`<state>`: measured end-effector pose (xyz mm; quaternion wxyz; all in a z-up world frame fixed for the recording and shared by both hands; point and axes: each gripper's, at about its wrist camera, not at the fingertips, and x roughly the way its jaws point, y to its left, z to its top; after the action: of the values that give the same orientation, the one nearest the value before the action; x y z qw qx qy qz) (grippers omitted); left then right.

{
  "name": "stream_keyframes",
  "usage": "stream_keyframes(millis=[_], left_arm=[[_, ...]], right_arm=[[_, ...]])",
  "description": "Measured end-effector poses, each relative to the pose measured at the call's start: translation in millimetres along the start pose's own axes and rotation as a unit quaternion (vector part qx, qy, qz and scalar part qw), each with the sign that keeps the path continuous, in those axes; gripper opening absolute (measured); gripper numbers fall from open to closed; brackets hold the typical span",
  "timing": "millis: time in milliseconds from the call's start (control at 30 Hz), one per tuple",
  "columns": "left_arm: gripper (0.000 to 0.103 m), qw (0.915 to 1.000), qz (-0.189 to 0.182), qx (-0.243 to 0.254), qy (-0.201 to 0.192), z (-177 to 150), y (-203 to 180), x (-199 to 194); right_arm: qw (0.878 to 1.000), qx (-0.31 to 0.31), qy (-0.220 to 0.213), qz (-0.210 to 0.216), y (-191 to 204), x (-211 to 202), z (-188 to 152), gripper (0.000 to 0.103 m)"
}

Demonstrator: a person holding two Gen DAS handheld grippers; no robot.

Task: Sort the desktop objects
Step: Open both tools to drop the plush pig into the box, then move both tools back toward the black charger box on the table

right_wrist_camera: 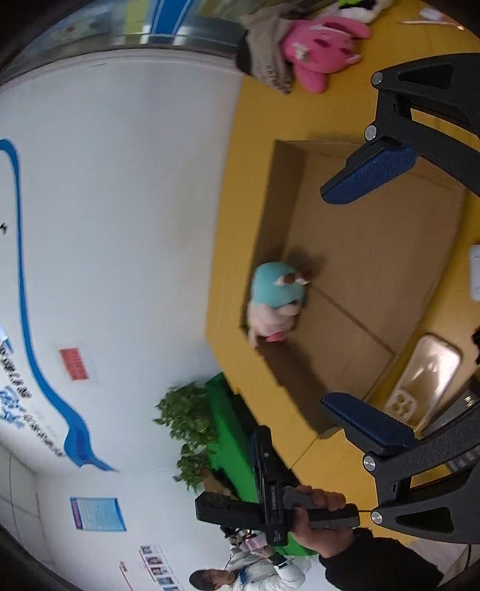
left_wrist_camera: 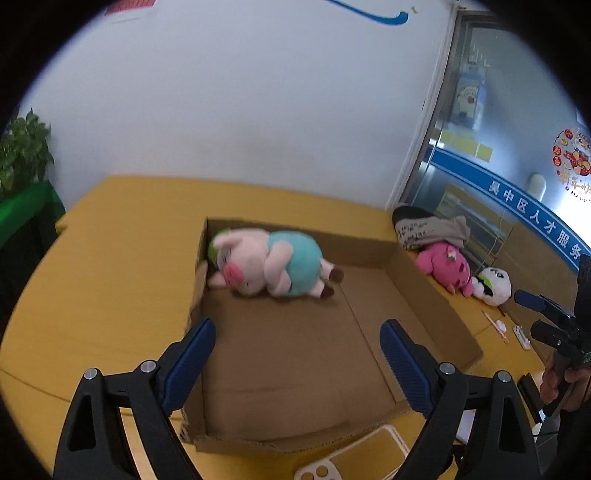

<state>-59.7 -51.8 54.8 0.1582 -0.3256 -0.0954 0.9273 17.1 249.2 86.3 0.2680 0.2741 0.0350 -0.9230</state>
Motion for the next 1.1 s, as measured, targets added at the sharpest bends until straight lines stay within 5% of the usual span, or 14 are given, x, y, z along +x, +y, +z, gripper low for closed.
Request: stream_keyframes(millis=[167, 333, 567, 767, 933, 1100], left_arm=[[0.09, 0.997, -0.004, -0.037, 0.068, -38, 15, 35], [0.09, 0.9966, 0.003, -0.034, 0.076, -49, 10, 36], [0.09, 0.9959, 0.017, -0.027, 0.085, -48, 1, 24], [0.091, 0.9982, 0.042, -0.01, 0.041, -39, -11, -13], [0.091, 0.9988, 0.044, 0.02, -0.011, -37, -38, -71], [0.091, 0.9992, 0.027, 0.022, -0.018, -54, -55, -98]], right_arm=[[0.997, 0.02, 0.074, -0.02, -52, 30, -50, 0.103], [0.99, 0.063, 0.119, -0.031, -87, 49, -79, 0.097], [0.989, 0.085, 0.117, -0.033, -96, 40, -71, 0.094], [0.986, 0.113, 0.118, -0.02, -96, 28, -68, 0.095], [0.997, 0.068, 0.045, 0.004, -49, -27, -37, 0.103], [0.999, 0.028, 0.013, 0.025, -3, -54, -35, 0.102]])
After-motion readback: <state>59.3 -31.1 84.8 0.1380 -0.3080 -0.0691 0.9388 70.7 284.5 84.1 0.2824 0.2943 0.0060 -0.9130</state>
